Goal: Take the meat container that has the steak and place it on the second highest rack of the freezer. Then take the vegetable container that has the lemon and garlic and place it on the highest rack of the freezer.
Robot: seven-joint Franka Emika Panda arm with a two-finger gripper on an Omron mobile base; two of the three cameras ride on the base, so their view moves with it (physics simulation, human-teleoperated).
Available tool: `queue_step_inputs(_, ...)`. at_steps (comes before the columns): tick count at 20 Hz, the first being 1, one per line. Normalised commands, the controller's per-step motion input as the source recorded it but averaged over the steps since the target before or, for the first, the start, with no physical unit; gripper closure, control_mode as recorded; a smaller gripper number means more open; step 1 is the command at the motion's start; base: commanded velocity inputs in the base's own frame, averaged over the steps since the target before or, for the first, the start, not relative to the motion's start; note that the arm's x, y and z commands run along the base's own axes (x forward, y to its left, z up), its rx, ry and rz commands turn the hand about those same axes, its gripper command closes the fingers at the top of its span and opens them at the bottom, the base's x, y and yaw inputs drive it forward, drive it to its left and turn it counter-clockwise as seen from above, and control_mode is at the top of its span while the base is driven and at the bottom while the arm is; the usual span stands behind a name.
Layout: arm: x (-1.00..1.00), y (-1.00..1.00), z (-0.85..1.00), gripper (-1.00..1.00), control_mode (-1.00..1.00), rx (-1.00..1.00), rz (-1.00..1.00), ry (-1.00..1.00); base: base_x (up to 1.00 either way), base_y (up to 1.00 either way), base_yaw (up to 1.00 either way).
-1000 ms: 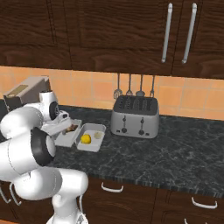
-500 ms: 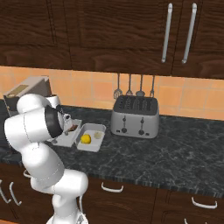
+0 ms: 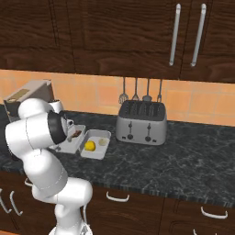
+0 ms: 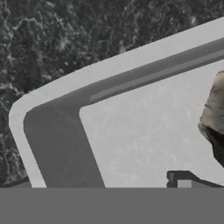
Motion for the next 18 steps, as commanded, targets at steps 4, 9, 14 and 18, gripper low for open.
queue_step_inputs(4,0.03,0.0,-0.43,-1.0,-1.0,0.0,0.01,0.0,0.0,0.0,0.0)
queue_step_inputs(9,0.0,0.0,-0.56,1.0,-1.0,0.0,0.03,0.0,0.0,0.0,0.0)
queue_step_inputs(14,-0.01,0.0,-0.58,1.0,-1.0,0.0,0.05,0.0,0.0,0.0,0.0)
queue_step_inputs(18,-0.01,0.0,-0.09,1.0,-1.0,0.0,-0.02,-0.03,0.0,0.0,0.0)
